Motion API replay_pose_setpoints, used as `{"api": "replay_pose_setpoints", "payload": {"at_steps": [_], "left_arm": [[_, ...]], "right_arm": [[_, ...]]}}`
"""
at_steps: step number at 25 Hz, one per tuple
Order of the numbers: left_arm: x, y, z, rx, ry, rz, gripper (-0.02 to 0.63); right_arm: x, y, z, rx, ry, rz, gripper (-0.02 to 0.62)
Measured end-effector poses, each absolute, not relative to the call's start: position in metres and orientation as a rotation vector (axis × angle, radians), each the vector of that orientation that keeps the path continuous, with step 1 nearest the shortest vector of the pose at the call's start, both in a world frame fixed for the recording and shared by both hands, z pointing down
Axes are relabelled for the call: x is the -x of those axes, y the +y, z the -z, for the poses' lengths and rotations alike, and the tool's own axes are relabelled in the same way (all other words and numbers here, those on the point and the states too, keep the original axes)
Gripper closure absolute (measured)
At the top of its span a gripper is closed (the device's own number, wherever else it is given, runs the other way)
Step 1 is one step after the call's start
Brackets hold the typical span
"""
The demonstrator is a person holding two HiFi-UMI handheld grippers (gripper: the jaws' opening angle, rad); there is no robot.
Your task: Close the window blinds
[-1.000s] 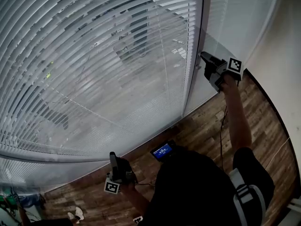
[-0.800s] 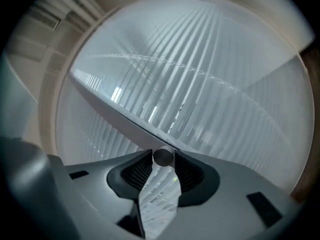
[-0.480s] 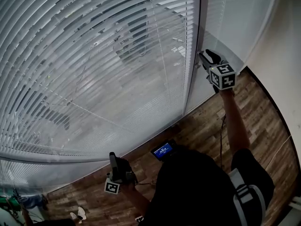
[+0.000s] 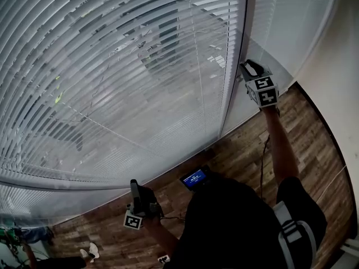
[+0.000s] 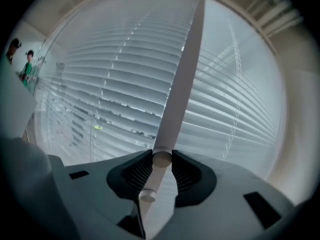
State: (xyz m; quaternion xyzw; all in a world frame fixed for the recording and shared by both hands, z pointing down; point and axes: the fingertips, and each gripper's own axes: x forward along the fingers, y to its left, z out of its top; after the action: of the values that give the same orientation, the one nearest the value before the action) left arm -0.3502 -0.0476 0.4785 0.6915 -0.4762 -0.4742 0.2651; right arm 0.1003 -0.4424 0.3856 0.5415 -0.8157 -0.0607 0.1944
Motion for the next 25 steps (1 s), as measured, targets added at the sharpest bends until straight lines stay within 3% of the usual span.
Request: {"api": "replay_pose_setpoints", "payload": {"at_steps": [10, 15, 19, 25], "left_arm": [[0.351, -0.053, -0.486, -1.857, -1.278, 1.287, 0.499], [0.350, -0.058, -0.483, -1.862, -1.260, 1.285, 0.499], [0.348, -0.061, -0.485, -1.872, -1.251, 1.275, 0.499], [0.350, -0.059, -0.484, -1.860, -1.267, 1.269, 0.499]], "right_arm": [[-0.113, -0.453, -0.391, -1.405, -2.810, -1.229, 0.468], [-0.114, -0.453, -0.393, -1.315, -2.845, -1.581, 0.467], [-0.110, -0.450, -0.391, -1.324, -2.922, -1.361, 0.465], [-0.101, -0.442, -0.385, -1.500, -2.641, -0.228, 0.423]]}}
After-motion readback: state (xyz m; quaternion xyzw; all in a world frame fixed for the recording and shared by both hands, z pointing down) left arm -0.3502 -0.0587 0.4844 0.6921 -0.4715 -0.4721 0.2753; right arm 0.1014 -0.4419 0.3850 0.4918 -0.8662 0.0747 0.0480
